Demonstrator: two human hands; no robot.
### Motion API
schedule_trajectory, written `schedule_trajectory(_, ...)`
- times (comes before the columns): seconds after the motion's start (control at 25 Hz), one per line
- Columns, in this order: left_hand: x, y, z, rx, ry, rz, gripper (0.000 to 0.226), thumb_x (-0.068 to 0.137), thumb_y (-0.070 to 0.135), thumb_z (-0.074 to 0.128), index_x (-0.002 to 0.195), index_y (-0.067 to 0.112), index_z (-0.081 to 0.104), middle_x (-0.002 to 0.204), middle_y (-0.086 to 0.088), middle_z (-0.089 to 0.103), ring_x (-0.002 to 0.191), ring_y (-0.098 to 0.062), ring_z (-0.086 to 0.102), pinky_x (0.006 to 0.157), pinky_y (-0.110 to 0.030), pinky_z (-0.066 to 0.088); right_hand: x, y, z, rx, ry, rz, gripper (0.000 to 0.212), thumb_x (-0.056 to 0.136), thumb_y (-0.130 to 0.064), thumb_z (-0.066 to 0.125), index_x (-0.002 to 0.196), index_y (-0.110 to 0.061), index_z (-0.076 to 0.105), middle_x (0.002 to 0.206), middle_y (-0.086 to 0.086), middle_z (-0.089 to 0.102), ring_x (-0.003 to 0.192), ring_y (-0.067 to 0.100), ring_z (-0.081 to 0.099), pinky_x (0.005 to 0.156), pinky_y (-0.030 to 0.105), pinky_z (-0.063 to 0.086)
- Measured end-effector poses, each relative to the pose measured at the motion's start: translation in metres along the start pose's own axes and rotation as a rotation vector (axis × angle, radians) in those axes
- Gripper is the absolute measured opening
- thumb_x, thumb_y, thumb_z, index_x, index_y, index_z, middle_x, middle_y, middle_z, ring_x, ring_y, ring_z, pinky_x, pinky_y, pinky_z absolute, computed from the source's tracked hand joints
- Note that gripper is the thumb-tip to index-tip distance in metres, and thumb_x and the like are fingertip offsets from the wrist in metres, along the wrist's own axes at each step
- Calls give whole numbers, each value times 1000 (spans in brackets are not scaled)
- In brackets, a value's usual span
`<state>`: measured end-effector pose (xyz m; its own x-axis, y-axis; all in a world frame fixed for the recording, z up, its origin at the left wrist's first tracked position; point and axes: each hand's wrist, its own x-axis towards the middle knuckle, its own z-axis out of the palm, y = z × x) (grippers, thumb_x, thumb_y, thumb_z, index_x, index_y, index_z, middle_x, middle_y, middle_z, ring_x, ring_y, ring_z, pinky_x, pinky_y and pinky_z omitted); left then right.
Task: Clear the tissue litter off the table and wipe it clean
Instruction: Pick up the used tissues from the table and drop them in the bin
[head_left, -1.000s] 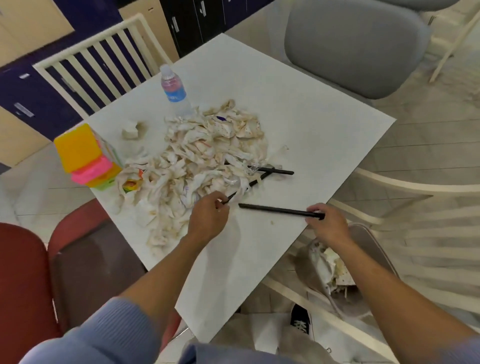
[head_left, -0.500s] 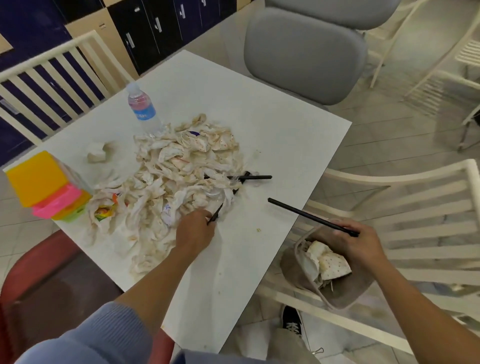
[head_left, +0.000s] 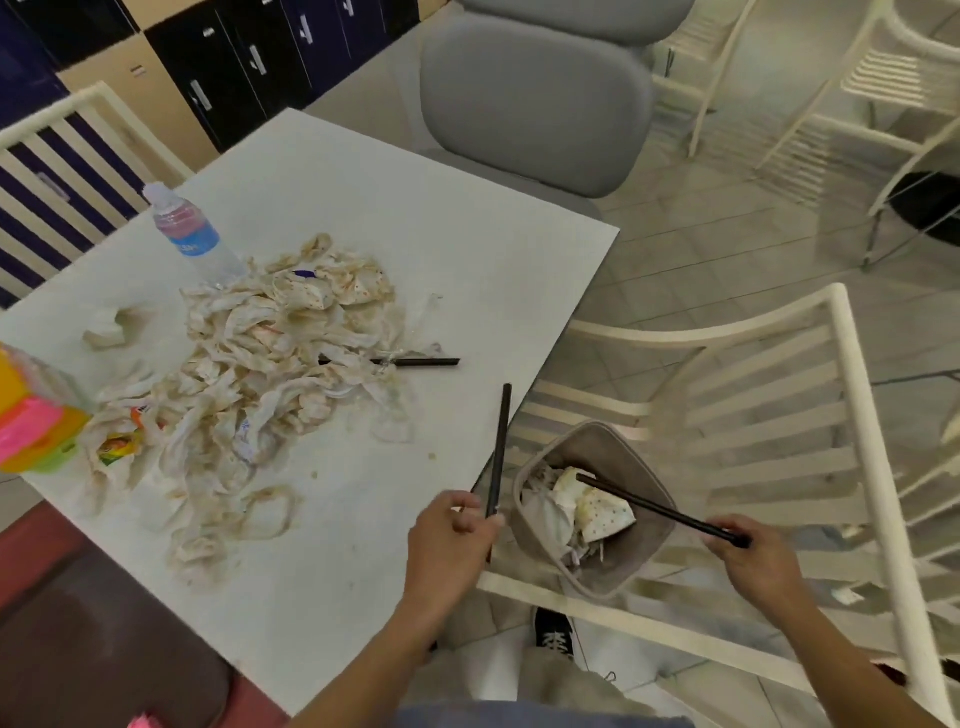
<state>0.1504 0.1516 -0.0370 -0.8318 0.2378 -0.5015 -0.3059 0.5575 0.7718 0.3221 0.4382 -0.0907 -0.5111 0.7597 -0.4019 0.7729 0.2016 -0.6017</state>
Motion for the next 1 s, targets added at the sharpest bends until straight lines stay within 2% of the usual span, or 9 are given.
schedule_trajectory(0.08,-12,1,26,17,-75,-2,25,75,35,76,95,29,62,62,11,60,63,-5,62,65,-25,53,0,-3,1,-16,-48,-42,15,81,-4,72,87,-17,67,80,8,66,83,29,63,71,31,40)
schedule_trajectory(0.16,-18,4,49,53,-119,-4,25,76,33,77,94,30,59,67,7,62,64,-5,63,63,-23,52,2,-12,5,51,-91,-78,23,80,-7,74,100,-16,68,80,4,65,82,25,63,69,28,41)
schedule_trajectory(0.28,-19,10,82,96,-136,8,25,79,31,76,97,27,59,64,6,60,56,1,58,57,-15,48,9,-24,6,68,-86,-139,31,84,-13,72,114,-17,66,96,3,65,89,18,59,77,28,43)
schedule_trajectory(0.4,-17,14,107,119,-136,-34,22,83,29,71,101,24,59,59,9,55,51,2,53,54,-16,42,17,-35,3,44,-101,-203,28,88,-12,65,115,-14,67,102,1,64,92,14,58,81,26,42)
schedule_trajectory(0.56,-15,21,121,98,-96,-56,23,87,39,65,105,27,58,75,8,61,66,0,58,60,-18,44,23,-54,2,4,-159,-272,25,89,-13,63,113,-15,67,97,-4,61,92,9,56,82,22,40)
schedule_trajectory(0.68,-5,27,108,73,-39,-50,19,87,38,64,103,28,62,89,9,63,80,-1,59,70,-19,48,25,-74,14,-16,-240,-329,21,89,-12,62,108,-18,69,96,-8,64,92,8,60,83,22,44)
schedule_trajectory(0.84,15,33,60,64,60,-21,15,84,33,65,97,27,68,88,8,65,81,-5,61,65,-17,45,23,-117,39,-16,-339,-391,16,90,-19,60,95,-32,67,90,-11,67,89,7,63,78,23,49)
schedule_trajectory(0.92,26,34,30,69,119,-15,12,84,34,65,95,29,67,88,8,66,79,-3,61,59,-14,43,20,-146,57,-17,-392,-428,15,92,-19,58,99,-29,66,90,-13,65,88,7,62,71,16,44)
schedule_trajectory(1.0,38,33,0,58,172,-13,12,85,35,65,95,29,67,88,9,66,79,-1,60,62,-15,42,17,-178,79,-13,-428,-460,15,93,-17,56,102,-26,65,86,-12,62,83,8,59,64,12,39)
